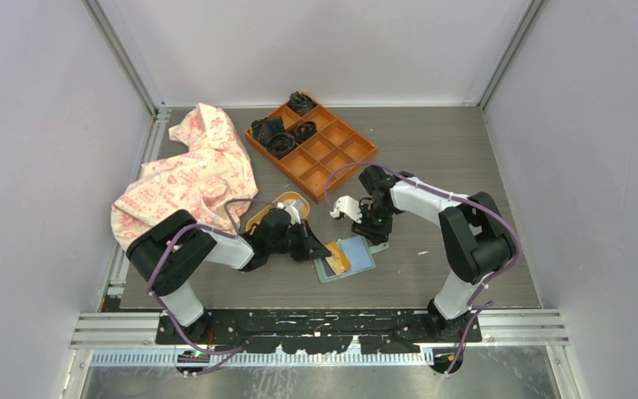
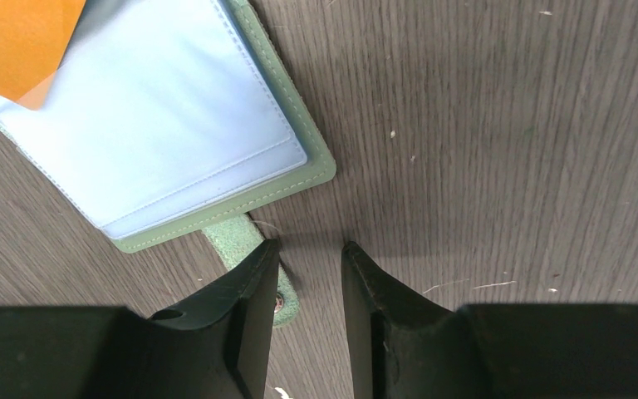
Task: Put the credit cards into the card holder
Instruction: Insert the credit card into the card slot.
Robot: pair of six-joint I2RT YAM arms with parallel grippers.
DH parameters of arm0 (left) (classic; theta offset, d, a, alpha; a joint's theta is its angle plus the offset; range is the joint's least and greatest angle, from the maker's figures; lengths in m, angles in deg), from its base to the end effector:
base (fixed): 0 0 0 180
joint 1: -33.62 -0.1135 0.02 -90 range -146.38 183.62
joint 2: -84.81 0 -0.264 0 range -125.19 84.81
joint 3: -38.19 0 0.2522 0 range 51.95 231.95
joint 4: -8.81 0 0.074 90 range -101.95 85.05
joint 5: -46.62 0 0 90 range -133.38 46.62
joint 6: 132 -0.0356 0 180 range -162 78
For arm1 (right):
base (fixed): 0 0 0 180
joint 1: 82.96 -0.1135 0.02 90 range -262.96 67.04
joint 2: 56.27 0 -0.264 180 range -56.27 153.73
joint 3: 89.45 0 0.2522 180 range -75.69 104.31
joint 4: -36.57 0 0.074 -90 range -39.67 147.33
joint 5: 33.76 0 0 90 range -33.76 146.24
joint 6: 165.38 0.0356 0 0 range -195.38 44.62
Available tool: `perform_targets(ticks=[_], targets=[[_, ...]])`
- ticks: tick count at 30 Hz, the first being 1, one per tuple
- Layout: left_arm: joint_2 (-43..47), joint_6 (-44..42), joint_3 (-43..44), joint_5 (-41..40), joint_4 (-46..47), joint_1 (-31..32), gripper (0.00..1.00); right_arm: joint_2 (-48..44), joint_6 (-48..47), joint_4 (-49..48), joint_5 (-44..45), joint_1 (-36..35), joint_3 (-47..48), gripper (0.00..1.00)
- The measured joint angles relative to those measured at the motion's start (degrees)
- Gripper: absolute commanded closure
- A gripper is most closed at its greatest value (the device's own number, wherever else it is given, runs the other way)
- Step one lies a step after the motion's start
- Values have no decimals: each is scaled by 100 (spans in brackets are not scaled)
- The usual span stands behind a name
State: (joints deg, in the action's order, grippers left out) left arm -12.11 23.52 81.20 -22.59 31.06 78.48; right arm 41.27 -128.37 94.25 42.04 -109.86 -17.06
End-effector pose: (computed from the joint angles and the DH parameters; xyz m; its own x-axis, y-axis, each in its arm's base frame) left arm 0.1978 -0.2147 0.1155 -0.9492 -0.2557 -0.1832 0.0234 0.5232 -0.8519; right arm 0.2604 0.1419 0.1604 -0.1606 -0.9495 -0.2695 -0.9870 0.1536 0.0468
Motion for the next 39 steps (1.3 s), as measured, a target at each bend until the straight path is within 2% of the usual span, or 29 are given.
perform_targets(ticks=[19,39], targets=[[-48,-57,505,212,-925,2,100,0,-24,7,17,-17,0,61],[-411,-37,935,522,-1215,0,100,0,-28,9,68,-61,4,61]])
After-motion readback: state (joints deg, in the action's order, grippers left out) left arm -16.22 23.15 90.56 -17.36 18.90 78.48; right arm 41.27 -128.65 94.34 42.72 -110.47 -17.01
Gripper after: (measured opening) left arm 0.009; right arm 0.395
